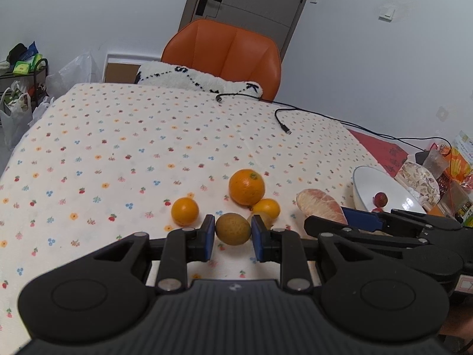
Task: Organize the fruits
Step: 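Lift and carry the pomelo segment with the right tool while the left tool carries the kiwi to the plate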
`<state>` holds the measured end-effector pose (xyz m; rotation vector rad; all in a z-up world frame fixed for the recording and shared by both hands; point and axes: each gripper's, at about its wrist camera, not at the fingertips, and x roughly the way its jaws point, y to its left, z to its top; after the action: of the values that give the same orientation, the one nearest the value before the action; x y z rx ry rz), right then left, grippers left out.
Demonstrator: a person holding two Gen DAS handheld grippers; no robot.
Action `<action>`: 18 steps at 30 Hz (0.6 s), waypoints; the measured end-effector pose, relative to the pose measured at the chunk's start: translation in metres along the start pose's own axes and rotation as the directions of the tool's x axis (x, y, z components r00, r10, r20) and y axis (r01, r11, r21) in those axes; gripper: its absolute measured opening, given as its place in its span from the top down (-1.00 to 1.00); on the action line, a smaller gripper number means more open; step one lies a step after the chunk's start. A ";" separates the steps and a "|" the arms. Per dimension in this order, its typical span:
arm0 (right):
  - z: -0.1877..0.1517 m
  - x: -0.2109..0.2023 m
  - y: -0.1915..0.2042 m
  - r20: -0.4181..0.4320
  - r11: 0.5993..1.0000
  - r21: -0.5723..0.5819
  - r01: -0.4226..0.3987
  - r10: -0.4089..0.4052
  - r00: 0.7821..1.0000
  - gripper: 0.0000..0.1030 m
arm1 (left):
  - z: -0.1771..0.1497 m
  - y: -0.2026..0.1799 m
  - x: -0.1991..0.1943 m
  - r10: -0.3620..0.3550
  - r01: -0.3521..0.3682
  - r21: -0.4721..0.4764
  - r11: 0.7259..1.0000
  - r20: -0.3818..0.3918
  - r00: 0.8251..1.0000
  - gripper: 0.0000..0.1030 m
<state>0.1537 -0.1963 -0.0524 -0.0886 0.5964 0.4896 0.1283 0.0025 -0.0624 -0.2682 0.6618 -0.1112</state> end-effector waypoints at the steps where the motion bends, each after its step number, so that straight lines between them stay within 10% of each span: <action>1: 0.000 -0.003 -0.001 0.005 1.000 0.004 -0.002 0.001 1.000 0.22 | 0.001 -0.002 -0.001 -0.001 0.001 0.003 1.000 0.003 1.000 0.52; 18: 0.001 -0.039 -0.029 0.070 0.998 0.053 0.028 -0.031 0.997 0.22 | 0.009 -0.041 -0.008 -0.046 0.044 0.064 0.997 0.032 0.998 0.52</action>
<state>0.1393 -0.2378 -0.0316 -0.0305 0.5371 0.4464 0.1274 -0.0330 -0.0392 -0.2237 0.6186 -0.1698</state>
